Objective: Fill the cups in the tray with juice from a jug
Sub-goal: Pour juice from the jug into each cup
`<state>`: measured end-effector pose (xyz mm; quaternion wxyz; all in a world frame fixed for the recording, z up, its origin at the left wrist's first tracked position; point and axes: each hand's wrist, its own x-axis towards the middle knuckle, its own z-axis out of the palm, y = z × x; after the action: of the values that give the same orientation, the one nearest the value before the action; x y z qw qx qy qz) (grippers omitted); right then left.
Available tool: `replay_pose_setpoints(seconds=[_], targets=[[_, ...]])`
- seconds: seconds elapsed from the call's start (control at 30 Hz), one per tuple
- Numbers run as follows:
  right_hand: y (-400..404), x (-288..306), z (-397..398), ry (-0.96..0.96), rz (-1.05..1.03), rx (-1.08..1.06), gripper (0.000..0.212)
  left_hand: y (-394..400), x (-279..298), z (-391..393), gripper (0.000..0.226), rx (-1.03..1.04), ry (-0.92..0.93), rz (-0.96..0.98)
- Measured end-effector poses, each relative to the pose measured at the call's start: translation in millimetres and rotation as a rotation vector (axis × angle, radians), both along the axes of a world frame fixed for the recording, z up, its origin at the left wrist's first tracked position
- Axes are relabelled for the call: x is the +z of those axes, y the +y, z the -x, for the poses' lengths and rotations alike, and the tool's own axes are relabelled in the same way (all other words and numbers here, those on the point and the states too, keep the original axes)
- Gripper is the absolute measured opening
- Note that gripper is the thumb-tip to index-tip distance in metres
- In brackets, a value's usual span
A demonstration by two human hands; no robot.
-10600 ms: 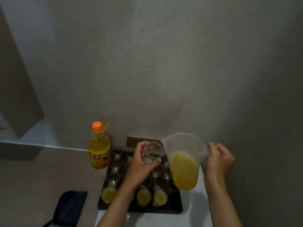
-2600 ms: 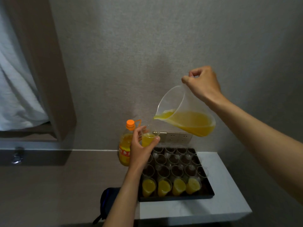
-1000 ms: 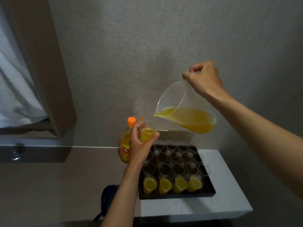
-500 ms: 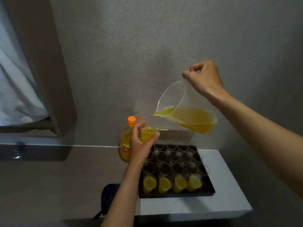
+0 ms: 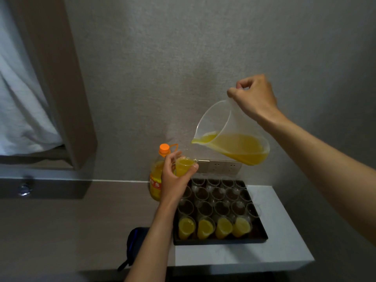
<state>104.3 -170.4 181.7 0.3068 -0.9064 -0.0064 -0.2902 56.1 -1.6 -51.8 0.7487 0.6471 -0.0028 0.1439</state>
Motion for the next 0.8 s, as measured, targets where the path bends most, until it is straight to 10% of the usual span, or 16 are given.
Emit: replay_pose_setpoints(seconds=[0.8], targets=[[-1, -12, -3, 0.001, 0.006, 0.012, 0.027, 2, 7, 9, 0.055, -0.021, 0.013, -0.03]])
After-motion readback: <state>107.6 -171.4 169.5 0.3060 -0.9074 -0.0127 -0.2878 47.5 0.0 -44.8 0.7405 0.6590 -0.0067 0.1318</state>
